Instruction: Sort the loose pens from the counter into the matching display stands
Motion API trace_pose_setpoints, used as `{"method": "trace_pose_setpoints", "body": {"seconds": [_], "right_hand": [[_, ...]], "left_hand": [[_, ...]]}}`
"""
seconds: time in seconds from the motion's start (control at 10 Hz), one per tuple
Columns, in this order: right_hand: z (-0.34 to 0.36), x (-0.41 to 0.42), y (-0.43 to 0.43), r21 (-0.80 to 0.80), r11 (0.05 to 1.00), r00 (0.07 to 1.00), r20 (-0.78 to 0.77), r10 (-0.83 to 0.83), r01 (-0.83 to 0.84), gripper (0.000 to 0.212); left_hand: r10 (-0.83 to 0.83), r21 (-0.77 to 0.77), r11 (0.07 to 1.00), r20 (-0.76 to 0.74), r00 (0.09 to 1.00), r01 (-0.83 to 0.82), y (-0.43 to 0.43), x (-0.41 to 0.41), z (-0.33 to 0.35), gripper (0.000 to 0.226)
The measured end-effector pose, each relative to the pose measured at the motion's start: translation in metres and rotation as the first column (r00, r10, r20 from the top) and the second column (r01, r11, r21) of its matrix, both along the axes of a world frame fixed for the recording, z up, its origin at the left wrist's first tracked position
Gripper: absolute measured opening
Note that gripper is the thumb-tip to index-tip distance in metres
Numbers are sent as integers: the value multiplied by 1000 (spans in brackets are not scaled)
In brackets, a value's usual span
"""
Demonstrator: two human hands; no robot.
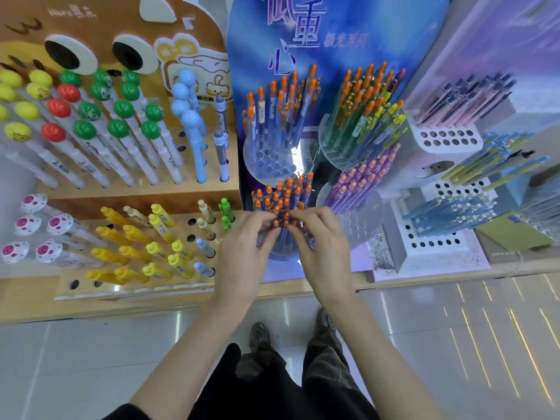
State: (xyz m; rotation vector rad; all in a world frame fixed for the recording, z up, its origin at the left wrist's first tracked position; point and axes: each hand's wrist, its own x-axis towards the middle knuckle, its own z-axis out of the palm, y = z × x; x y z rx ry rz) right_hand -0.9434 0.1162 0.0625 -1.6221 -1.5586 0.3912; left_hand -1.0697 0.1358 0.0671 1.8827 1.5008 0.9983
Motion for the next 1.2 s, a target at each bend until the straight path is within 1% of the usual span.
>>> {"method": "trace_pose_setpoints", "body": {"seconds": [0.1,0.2,0.4,0.5,0.6,0.7,0.8,0.9,1.0,1.1,1.2], "right_hand": [[-9,-1,-10,-5,999,995,-88,-54,54,23],[-15,0,-14,-67,994,980,-176,-99,88,22],[-14,4,-6,-116,991,981,-172,-88,69,17],[-7,5,-8,-80,996,978,-199,-60,45,25],[6,7,0,22,1000,987,-159,-5,9,28],[13,9,15,74,993,995,-8,97,-96,31],[5,10,15,84,983,977,152,148,-162,31],[-2,11,9,86,977,966,185,179,-197,34],[10,14,8,5,976,966,148,214,-217,32],[57,21,11,-2,958,957,-52,285,-285,35],[148,66,11,233,904,914,-112,391,-358,40]], "left_hand": [[0,-9,1000,-6,1000,0,0,1,-1,15],[33,-36,999,15,999,-33,0,2,-3,13],[26,-52,998,4,1000,-26,1,2,-2,11],[27,-96,995,0,1000,-27,-2,1,-1,16],[48,-72,996,-18,999,-49,-4,-2,4,29],[11,41,999,-156,988,-5,0,-5,12,41],[-13,136,989,-349,937,65,2,-3,14,40],[-23,103,992,-399,916,69,-1,0,12,37],[-55,5,998,-428,902,64,-2,-1,20,40],[-101,-36,995,-325,940,94,2,-8,48,56],[-77,80,993,-101,992,86,7,-32,118,59]]}}
